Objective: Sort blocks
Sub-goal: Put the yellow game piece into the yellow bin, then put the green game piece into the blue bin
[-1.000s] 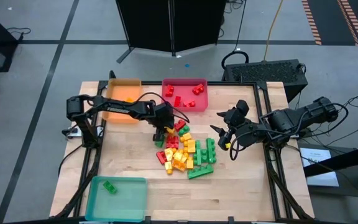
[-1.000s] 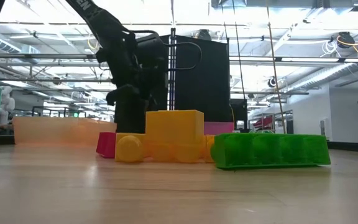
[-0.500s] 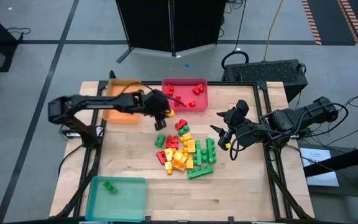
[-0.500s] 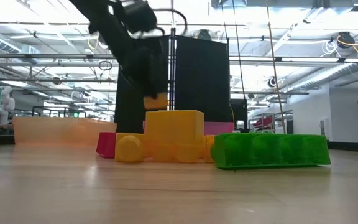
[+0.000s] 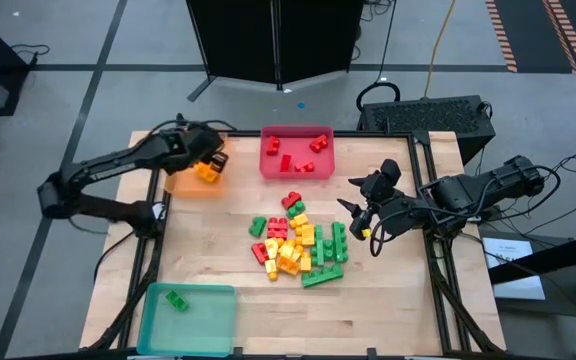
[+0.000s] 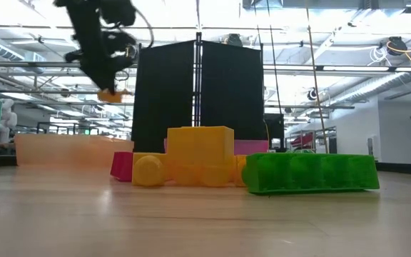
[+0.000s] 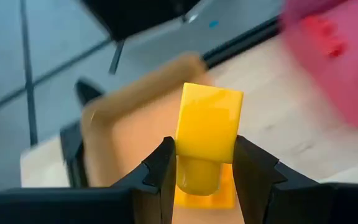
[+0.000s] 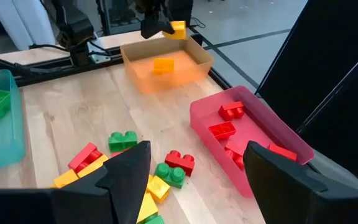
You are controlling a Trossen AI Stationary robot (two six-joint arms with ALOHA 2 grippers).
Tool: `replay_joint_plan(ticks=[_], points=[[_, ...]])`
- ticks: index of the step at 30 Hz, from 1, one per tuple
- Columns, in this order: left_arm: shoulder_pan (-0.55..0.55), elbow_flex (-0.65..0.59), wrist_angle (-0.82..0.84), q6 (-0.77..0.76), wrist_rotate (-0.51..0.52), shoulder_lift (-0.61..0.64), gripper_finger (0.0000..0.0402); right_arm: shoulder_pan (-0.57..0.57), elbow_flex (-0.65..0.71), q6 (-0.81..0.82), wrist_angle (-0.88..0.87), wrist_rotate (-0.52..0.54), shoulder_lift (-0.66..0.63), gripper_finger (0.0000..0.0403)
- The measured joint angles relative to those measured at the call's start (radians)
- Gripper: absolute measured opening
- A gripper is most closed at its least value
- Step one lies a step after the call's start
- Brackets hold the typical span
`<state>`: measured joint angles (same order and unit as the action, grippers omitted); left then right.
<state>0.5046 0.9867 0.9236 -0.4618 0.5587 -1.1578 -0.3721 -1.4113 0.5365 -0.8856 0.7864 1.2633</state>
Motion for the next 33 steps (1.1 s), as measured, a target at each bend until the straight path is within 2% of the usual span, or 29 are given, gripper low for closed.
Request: replay_joint_plan(ticks=[9, 15, 19, 23, 30, 33], points=[[0.089, -0.265, -0.077, -0.166, -0.036, 0.137, 0.0118, 0.000, 0.000, -0.006, 0.011, 0.001, 0.000, 0.0249], [0.108, -0.394, -0.159, -0.283, -0.038, 0.162, 0.0118, 0.000, 0.000, -0.010, 0.013, 0.003, 0.000, 0.0249], [0.111, -0.458, -0.185, -0.319, -0.041, 0.161, 0.0118, 0.000, 0.000, -0.003, 0.014, 0.003, 0.000, 0.0249], [0.111, -0.470, -0.193, -0.319, -0.041, 0.161, 0.0122, 0.000, 0.000, -0.003, 0.015, 0.003, 0.000, 0.0249], [0.111, -0.470, -0.193, -0.288, -0.076, 0.161, 0.0239, 0.000, 0.000, -0.003, 0.022, 0.002, 0.000, 0.0249], [0.111, -0.464, -0.200, -0.237, -0.128, 0.162, 0.0271, 0.000, 0.000, -0.003, 0.022, -0.001, 0.000, 0.0249]])
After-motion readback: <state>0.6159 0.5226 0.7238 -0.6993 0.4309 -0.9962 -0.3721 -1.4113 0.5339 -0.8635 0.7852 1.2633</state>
